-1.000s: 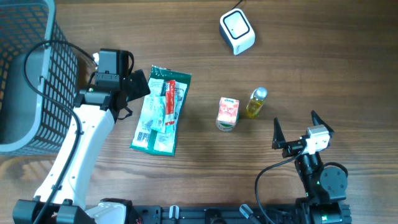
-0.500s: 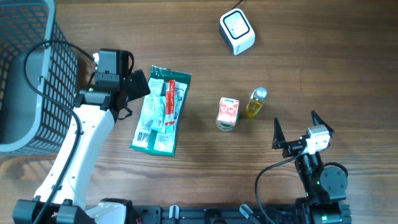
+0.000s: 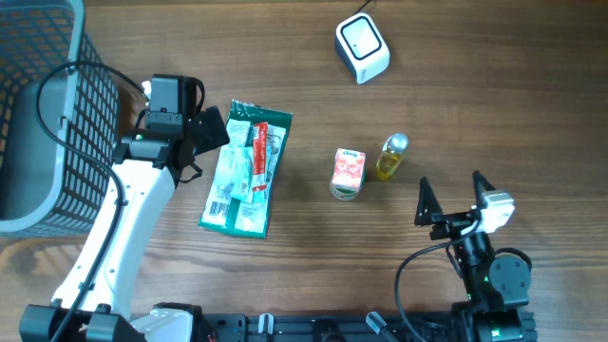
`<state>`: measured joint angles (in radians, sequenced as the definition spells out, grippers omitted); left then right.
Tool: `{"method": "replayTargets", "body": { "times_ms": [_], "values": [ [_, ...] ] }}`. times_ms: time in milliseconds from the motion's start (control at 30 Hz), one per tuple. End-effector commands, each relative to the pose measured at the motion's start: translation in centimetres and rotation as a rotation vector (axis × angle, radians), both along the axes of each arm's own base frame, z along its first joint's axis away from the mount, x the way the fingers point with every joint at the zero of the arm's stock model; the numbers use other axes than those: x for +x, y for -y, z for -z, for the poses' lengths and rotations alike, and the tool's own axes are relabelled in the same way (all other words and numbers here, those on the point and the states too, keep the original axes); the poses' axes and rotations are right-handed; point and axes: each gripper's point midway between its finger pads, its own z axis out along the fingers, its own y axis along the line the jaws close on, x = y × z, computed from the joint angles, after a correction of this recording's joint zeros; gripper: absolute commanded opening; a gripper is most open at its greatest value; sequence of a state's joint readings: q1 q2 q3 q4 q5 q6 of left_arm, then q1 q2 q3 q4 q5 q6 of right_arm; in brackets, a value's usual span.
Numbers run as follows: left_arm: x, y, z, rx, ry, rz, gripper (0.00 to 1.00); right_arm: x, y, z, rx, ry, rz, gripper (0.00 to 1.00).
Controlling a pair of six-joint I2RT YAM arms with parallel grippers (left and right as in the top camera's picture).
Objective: Scan the item barcode
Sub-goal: 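Reach the right gripper toward the yellow Vim bottle and grasp it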
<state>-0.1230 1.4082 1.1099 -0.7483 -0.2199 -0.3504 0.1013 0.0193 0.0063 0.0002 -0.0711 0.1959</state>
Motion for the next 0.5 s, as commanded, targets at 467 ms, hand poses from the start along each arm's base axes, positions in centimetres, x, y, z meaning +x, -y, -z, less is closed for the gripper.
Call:
{"method": "replayTargets", "body": {
  "times_ms": [467],
  "values": [
    [0.2, -0.3, -0.2, 0.011, 0.006, -0.008, 1.0, -5.8, -2.3, -17.1, 0.152, 0.011, -0.169, 1.0]
  ]
}}
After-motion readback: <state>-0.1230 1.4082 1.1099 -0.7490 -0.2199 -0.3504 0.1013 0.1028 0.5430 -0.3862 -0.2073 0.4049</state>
